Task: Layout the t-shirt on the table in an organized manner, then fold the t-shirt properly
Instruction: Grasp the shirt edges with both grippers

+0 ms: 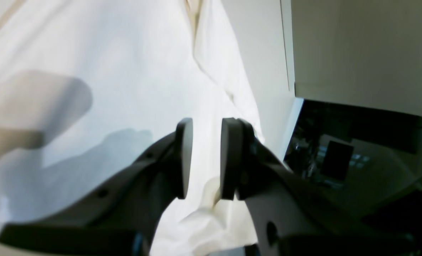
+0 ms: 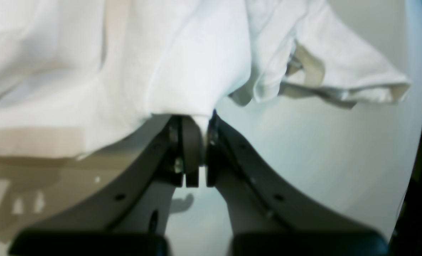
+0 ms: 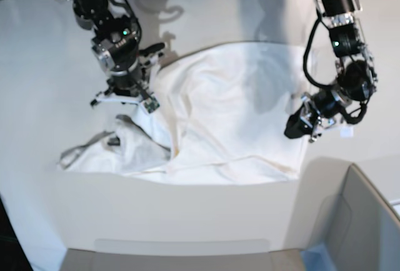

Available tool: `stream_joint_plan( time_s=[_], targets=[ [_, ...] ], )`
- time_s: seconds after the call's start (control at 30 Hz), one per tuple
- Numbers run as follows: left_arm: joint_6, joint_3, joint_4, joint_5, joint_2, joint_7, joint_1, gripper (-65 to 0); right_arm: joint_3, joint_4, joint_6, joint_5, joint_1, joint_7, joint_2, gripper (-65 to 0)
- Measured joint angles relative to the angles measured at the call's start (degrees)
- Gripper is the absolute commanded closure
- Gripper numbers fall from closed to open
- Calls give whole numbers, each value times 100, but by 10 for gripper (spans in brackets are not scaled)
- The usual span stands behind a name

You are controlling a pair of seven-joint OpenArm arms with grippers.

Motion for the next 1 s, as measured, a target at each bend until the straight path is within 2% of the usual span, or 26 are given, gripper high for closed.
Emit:
stream_joint_plan(
  time_s=[0.27,0.37,0.47,0.53,0.6,0.73,0.83,1.0],
  targets=[
    [-28,184,931,-9,-122,142,1128,-151,1257,590,-17,-20,-721,-39,-63,0],
    [-9,168,1123,22,-155,136,1401,-152,1582,612,-15,26,-1093,-22,-339,0],
    [7,122,1099,46,-205,131,1513,-154,1722,612,-22,50,-1373,37,-332,0],
    [68,-20,1108,50,-275,131,1606,-154,1775,608,-31,-15,-1572,280,-313,0],
    [319,-199,1126,66,-310,105,1735,-155,1843,608,-24,-28,-1762,577,-387,0],
    [691,-295,1121,170,-330,87,2050,-191,1980,608,0,24,-1816,710,-533,0],
    [734,-407,1123,153,-308,90,2321,-218,2000,608,-2,-13,-1805,710,-518,0],
    [778,-894,1486,184,-258,111,2686,-220,1965,599,0,31,-1777,710,-533,0]
  ],
)
